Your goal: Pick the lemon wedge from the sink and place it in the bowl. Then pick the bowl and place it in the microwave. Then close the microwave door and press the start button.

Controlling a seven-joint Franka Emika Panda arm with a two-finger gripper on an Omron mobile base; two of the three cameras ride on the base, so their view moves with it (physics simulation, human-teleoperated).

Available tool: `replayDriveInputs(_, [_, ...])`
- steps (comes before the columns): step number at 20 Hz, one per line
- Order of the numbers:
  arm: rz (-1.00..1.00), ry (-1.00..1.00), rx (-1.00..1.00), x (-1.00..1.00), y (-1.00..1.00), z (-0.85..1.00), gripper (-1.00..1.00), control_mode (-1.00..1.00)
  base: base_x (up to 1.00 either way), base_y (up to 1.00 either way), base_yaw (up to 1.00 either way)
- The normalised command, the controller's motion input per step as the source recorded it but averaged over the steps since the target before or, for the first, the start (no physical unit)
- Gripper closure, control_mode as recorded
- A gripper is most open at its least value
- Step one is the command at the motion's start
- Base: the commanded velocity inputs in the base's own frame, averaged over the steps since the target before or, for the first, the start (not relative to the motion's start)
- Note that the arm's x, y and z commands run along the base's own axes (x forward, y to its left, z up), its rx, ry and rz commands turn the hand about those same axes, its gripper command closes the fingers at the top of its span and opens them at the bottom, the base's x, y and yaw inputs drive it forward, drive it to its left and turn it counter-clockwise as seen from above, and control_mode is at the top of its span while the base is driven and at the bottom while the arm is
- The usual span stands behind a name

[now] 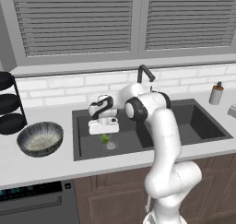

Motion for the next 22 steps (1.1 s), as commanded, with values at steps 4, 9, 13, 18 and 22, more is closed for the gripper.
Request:
replayDriveInputs(4, [-0.07,0.00,0.00,-0.30,0.06,1.00,1.00,-1.00,0.00,0.00,0.00])
replayDriveInputs(9, [-0.04,-0.01,0.00,-0.27,0.18,1.00,1.00,-1.00,0.00,0.00,0.00])
replayDriveInputs(13, [-0.02,0.01,0.00,-0.05,0.15,1.00,1.00,-1.00,0.00,0.00,0.00])
replayDriveInputs(18, [-0.01,0.00,0.00,-0.17,0.33,0.96,1.00,-1.00,0.00,0.00,0.00])
replayDriveInputs(22, [0.00,-0.07,0.00,-0.43,0.53,0.47,1.00,-1.00,0.00,0.00,0.00])
